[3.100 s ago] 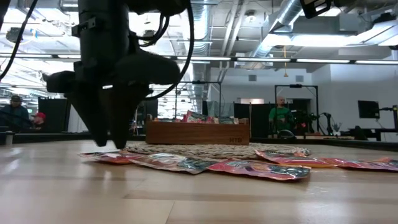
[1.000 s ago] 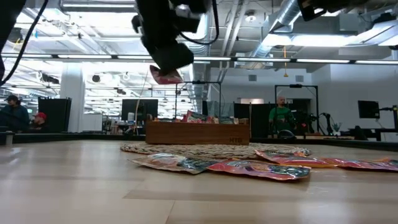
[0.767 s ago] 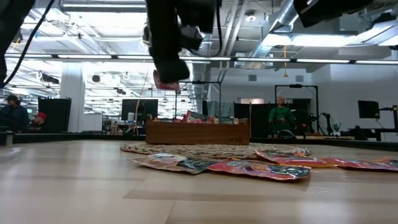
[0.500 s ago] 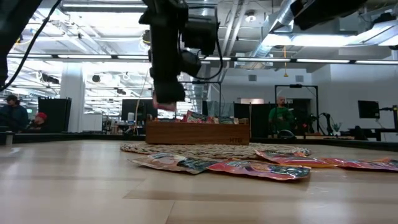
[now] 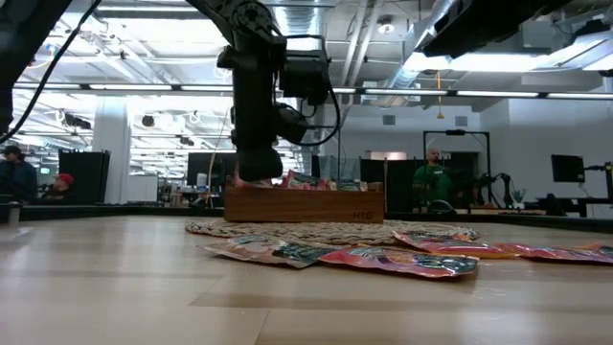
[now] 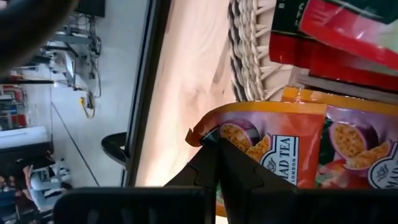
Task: Pick & Place Tea
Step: Put the orange tea bag into the left side of the wooden organizer, then put the right orange tea bag into the left side of the wooden organizer
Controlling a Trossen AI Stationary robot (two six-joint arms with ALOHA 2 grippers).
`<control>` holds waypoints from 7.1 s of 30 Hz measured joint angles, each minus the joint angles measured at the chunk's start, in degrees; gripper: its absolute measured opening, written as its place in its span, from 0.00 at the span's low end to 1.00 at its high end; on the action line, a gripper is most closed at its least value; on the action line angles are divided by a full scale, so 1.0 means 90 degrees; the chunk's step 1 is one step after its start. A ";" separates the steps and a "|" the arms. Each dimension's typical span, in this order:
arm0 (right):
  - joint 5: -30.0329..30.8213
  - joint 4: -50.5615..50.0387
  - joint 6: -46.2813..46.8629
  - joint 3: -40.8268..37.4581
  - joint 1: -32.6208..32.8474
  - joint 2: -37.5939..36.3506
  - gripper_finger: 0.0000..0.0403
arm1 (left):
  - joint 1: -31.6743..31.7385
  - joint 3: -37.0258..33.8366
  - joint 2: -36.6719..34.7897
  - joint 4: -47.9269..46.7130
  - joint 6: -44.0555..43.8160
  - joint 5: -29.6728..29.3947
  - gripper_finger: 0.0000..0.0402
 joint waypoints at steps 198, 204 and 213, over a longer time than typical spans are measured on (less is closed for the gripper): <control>-0.1642 -0.3518 0.4872 0.1894 0.0082 0.4243 0.63 | -0.3402 -0.4398 -0.4775 0.8245 0.0247 -0.0829 0.36; -0.1638 -0.3548 0.4818 0.1894 0.0091 0.4240 0.63 | -0.3403 -0.4398 -0.4775 0.8250 0.0244 -0.0829 0.36; -0.1549 -0.3572 0.4714 0.1894 0.0218 0.4233 0.63 | -0.3402 -0.4398 -0.4775 0.8254 0.0220 -0.0829 0.36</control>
